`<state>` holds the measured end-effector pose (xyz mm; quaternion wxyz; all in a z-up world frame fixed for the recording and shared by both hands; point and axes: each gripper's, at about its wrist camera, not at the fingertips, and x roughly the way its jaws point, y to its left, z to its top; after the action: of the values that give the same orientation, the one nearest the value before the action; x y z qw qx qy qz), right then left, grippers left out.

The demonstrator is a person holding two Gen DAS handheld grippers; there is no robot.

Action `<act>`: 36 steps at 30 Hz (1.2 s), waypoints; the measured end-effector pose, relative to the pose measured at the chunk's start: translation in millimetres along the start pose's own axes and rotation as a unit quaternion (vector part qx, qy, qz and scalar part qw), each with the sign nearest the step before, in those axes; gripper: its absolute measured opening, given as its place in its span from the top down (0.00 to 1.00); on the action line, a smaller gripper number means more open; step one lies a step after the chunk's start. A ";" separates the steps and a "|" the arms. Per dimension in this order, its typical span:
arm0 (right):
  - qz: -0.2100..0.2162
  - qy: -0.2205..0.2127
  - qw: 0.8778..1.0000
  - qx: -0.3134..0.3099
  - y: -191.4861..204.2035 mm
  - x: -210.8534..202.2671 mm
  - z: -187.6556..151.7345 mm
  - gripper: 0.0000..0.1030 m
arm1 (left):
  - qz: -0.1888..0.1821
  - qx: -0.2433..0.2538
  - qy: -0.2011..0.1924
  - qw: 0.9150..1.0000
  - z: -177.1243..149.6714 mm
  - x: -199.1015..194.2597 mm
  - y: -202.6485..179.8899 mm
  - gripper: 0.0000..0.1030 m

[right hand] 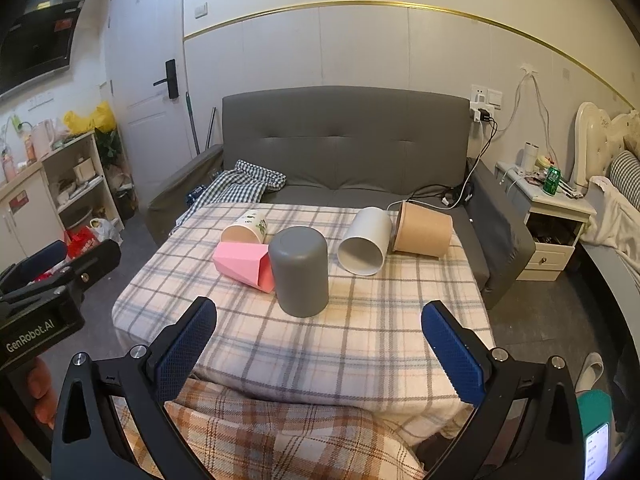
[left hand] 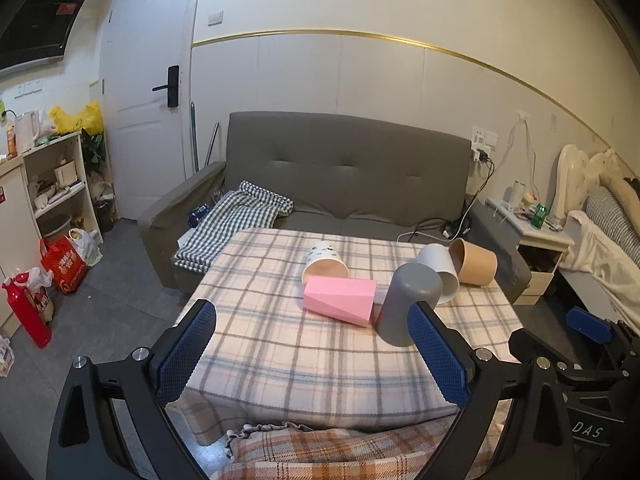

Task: Flip cup upside down

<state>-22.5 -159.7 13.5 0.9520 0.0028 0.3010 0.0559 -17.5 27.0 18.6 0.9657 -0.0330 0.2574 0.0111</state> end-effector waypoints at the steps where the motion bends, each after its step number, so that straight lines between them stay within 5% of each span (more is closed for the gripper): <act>1: -0.001 0.000 1.000 0.001 -0.4 -0.4 -0.4 0.00 | 0.000 0.001 0.001 1.000 -0.5 0.3 -0.3 0.03; 36: -0.007 0.020 1.000 0.000 0.8 8.8 -7.4 0.00 | 0.004 0.003 -0.003 1.000 -5.9 -0.7 -0.7 0.03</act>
<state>-19.7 -158.2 2.5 0.9460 -0.0010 0.3204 0.0489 -21.0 25.9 13.9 0.9664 -0.0287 0.2550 0.0137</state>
